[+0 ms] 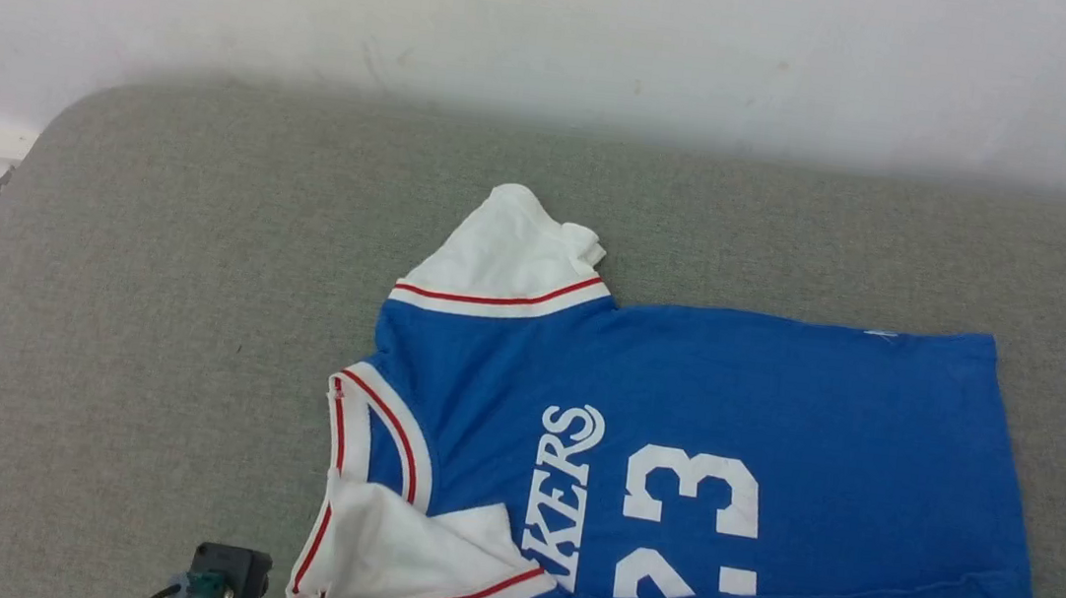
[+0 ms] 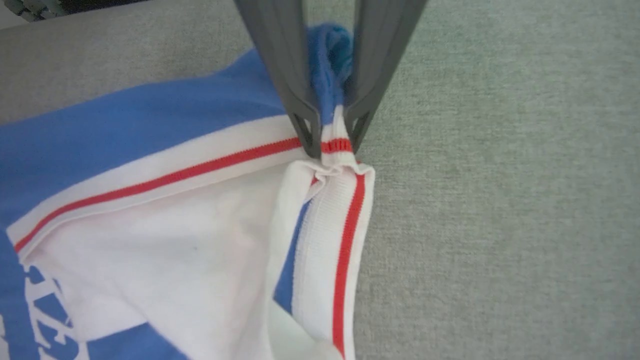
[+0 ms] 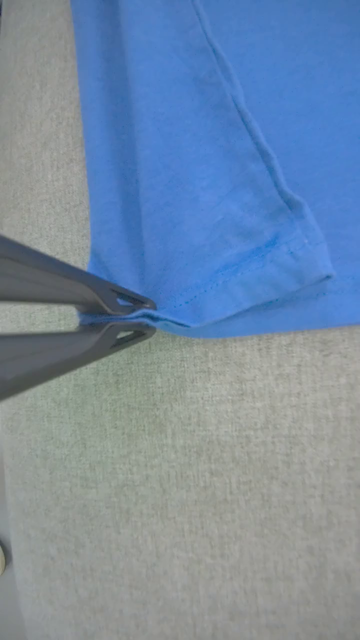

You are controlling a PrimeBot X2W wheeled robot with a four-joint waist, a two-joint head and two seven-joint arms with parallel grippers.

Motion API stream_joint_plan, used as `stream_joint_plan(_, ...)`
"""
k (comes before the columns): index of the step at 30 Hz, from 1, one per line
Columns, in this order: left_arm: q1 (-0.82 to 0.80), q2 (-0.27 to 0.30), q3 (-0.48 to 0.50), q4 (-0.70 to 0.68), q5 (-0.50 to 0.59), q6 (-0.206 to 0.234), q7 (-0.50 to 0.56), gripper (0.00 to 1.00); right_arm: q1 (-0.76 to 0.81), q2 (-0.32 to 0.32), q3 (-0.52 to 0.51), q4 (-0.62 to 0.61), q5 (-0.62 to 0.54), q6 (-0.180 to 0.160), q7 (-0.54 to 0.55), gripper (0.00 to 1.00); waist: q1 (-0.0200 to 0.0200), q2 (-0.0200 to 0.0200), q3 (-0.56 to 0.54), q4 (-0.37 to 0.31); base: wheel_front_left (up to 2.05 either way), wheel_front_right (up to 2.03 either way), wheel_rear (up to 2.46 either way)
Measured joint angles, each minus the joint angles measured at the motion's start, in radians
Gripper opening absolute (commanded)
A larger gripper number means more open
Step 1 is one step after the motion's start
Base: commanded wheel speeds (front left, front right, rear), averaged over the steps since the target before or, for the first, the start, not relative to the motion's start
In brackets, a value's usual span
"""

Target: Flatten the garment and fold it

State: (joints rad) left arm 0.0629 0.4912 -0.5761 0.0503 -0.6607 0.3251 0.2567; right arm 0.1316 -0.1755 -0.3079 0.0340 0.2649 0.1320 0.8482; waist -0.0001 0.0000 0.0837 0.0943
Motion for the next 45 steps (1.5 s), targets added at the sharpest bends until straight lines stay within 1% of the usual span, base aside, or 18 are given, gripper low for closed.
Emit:
stream_joint_plan(1,-0.007,-0.004,-0.002,0.015,0.001,-0.009,-0.013,1.0,-0.001,-0.003,0.003,0.014,0.0,0.0,-0.009,0.22,0.0,0.0,0.002,0.002,0.0,0.0,0.0)
stream_joint_plan(2,-0.012,-0.006,-0.003,0.027,0.001,-0.018,-0.029,1.0,-0.002,-0.009,0.01,0.023,0.0,0.0,-0.02,1.0,0.0,0.0,0.003,0.005,0.0,0.0,0.0)
stream_joint_plan(6,-0.031,-0.021,0.003,0.064,0.001,-0.043,-0.1,1.0,-0.019,-0.015,0.024,0.036,0.0,0.0,-0.078,1.0,0.0001,0.0,-0.001,0.009,0.0,0.0,0.0)
stream_joint_plan(9,-0.041,-0.03,0.036,0.077,0.023,-0.041,-0.208,1.0,-0.041,-0.012,0.03,0.015,0.018,-0.001,-0.134,1.0,0.0001,0.0,-0.009,0.009,0.0,0.0,0.0)
stream_joint_plan(12,-0.065,-0.032,0.068,0.079,0.038,-0.041,-0.301,1.0,-0.073,-0.012,0.046,-0.035,0.018,-0.001,-0.216,1.0,0.0001,0.0,-0.017,0.004,0.0,0.0,0.0)
stream_joint_plan(14,-0.082,-0.032,0.084,0.073,0.051,-0.049,-0.371,1.0,-0.091,-0.019,0.073,-0.073,0.018,-0.001,-0.297,1.0,0.0001,0.0,-0.02,-0.001,0.0,0.0,0.0)
stream_joint_plan(17,-0.117,-0.035,0.112,0.054,0.078,-0.057,-0.464,1.0,-0.12,-0.023,0.111,-0.122,0.028,-0.001,-0.448,1.0,0.0001,0.0,-0.021,-0.01,0.0,0.0,0.0)
stream_joint_plan(19,-0.139,-0.043,0.136,0.035,0.091,-0.061,-0.492,1.0,-0.128,-0.029,0.142,-0.136,0.033,0.0,-0.546,1.0,0.0001,0.0,-0.018,-0.018,0.0,0.0,0.0)
stream_joint_plan(23,-0.186,-0.06,0.169,-0.004,0.108,-0.098,-0.51,1.0,-0.128,-0.03,0.186,-0.141,0.037,-0.001,-0.709,1.0,0.0001,0.0,0.001,-0.034,0.0,0.0,0.0)
stream_joint_plan(27,-0.255,-0.055,0.167,0.006,0.123,-0.151,-0.51,1.0,-0.128,-0.007,0.203,-0.125,0.033,-0.001,-0.816,1.0,0.0002,0.0,0.033,-0.051,0.0,0.0,0.0)
stream_joint_plan(29,-0.314,-0.04,0.154,0.029,0.131,-0.179,-0.481,1.0,-0.133,0.009,0.216,-0.113,0.024,-0.001,-0.847,1.0,0.0002,0.0,0.054,-0.061,0.0,0.0,0.0)
stream_joint_plan(32,-0.423,-0.007,0.13,0.075,0.15,-0.223,-0.395,1.0,-0.156,0.027,0.227,-0.095,0.015,-0.001,-0.882,1.0,0.0003,0.0,0.089,-0.08,0.0,0.0,0.0)
stream_joint_plan(35,-0.553,0.037,0.095,0.127,0.176,-0.29,-0.289,1.0,-0.191,0.041,0.239,-0.09,0.005,-0.001,-0.906,1.0,0.0003,0.0,0.129,-0.102,0.0,0.0,0.0)
stream_joint_plan(37,-0.645,0.055,0.075,0.173,0.176,-0.345,-0.202,1.0,-0.21,0.048,0.25,-0.088,-0.002,-0.001,-0.915,1.0,0.0003,0.0,0.159,-0.118,0.0,0.0,0.0)
stream_joint_plan(39,-0.732,0.069,0.061,0.23,0.169,-0.388,-0.114,1.0,-0.228,0.052,0.259,-0.085,-0.011,-0.001,-0.928,1.0,0.0004,0.0,0.189,-0.135,0.0,0.0,0.0)
stream_joint_plan(42,-0.86,0.087,0.043,0.32,0.146,-0.428,0.003,1.0,-0.253,0.062,0.27,-0.08,-0.018,-0.001,-0.942,1.0,0.0004,0.0,0.233,-0.165,0.0,0.0,0.0)
stream_joint_plan(45,-0.977,0.104,0.013,0.397,0.105,-0.447,0.142,1.0,-0.273,0.074,0.284,-0.073,-0.02,-0.001,-0.955,1.0,0.0004,0.0,0.274,-0.197,0.0,0.0,0.0)
